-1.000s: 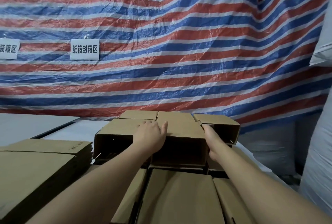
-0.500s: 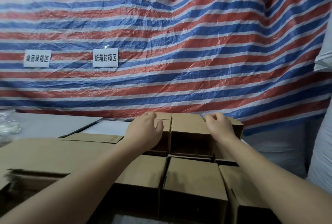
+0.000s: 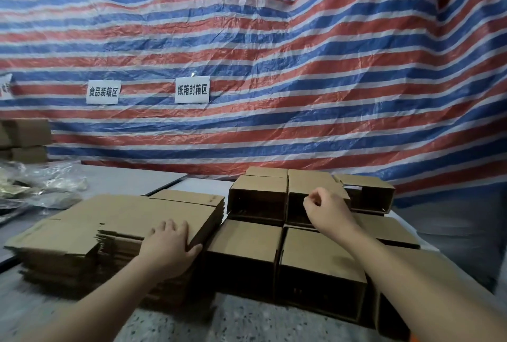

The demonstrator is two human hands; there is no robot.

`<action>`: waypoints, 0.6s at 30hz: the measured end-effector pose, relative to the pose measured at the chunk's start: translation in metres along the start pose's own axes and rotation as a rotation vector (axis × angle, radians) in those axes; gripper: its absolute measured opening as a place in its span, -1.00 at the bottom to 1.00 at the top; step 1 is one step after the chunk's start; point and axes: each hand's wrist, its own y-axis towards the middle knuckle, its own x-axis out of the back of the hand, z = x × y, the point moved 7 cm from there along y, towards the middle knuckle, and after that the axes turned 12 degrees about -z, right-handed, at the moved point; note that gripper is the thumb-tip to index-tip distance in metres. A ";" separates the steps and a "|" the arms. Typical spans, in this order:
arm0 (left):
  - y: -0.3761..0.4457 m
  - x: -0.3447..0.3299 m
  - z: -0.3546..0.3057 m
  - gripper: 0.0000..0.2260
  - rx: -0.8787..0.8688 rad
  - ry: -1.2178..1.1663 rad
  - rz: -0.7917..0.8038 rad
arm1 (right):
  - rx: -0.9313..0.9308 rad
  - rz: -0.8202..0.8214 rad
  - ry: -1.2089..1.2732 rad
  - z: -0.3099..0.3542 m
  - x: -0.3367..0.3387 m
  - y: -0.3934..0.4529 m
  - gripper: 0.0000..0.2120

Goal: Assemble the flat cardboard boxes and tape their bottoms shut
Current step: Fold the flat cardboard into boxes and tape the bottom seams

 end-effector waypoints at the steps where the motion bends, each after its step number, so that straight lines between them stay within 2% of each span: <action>1: -0.003 -0.001 0.000 -0.40 -0.012 0.015 -0.031 | -0.005 0.013 -0.003 0.000 -0.003 -0.001 -0.78; 7: -0.017 0.014 -0.007 -0.62 -0.007 0.063 -0.164 | -0.023 0.062 0.022 -0.003 -0.015 -0.007 -0.84; 11: -0.032 0.046 -0.012 -0.69 -0.061 0.019 -0.322 | -0.022 0.083 0.046 -0.003 -0.020 -0.008 -0.83; 15: -0.050 0.126 -0.005 -0.82 -0.156 -0.453 -0.763 | -0.052 0.088 0.168 0.006 -0.021 -0.004 -0.82; 18: -0.052 0.179 0.009 -0.87 -0.066 -0.762 -0.881 | -0.136 0.107 0.445 0.018 -0.014 0.004 -0.69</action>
